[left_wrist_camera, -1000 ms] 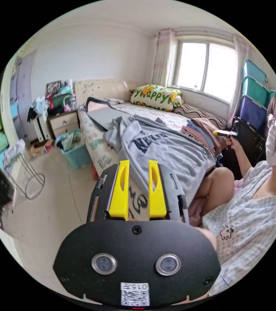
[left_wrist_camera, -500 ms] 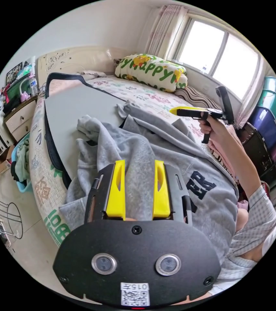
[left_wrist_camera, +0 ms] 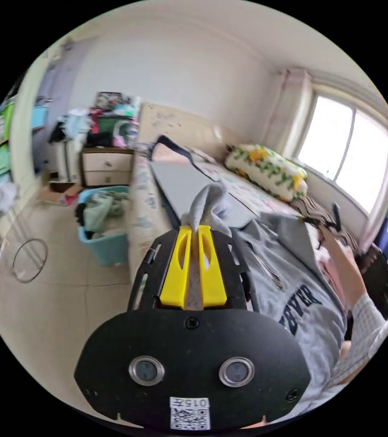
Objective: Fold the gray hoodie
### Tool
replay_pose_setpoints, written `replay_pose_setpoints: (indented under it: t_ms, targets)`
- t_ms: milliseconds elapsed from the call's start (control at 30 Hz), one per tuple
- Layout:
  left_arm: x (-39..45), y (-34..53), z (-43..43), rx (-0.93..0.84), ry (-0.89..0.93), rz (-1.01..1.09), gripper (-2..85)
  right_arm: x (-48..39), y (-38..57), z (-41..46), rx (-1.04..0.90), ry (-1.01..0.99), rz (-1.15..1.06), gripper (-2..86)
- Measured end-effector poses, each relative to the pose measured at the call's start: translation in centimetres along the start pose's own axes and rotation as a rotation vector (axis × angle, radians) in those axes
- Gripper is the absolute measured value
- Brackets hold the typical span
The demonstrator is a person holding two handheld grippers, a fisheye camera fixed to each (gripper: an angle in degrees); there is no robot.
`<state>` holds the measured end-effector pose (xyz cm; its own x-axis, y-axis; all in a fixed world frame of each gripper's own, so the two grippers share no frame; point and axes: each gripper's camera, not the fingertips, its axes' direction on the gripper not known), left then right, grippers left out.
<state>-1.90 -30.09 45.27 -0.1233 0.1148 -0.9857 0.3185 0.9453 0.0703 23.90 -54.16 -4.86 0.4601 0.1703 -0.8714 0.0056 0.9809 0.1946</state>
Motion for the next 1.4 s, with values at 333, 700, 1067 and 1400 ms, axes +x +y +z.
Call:
replay_pose_setpoints:
  t_ms: [333,700,1067,1400]
  targets:
    - [-11.2,10.1,-9.0,-0.042,-0.280,-0.271,7.9,7.6,3.3,-1.8,-0.059,0.325,0.137,8.8]
    - [5.3,2.3,5.0,-0.204,-0.045,0.143,10.6,-13.0,4.8,1.7,-0.022,-0.223,-0.383,11.6]
    - [12.0,0.8,19.6,-0.426,-0.020,0.293,8.1,-25.4,8.8,13.8,-0.280,-0.135,-0.557,0.0]
    - [8.8,-0.2,20.4,-0.432,0.052,0.154,7.1,-25.0,10.9,13.8,-0.279,-0.061,-0.565,-1.0]
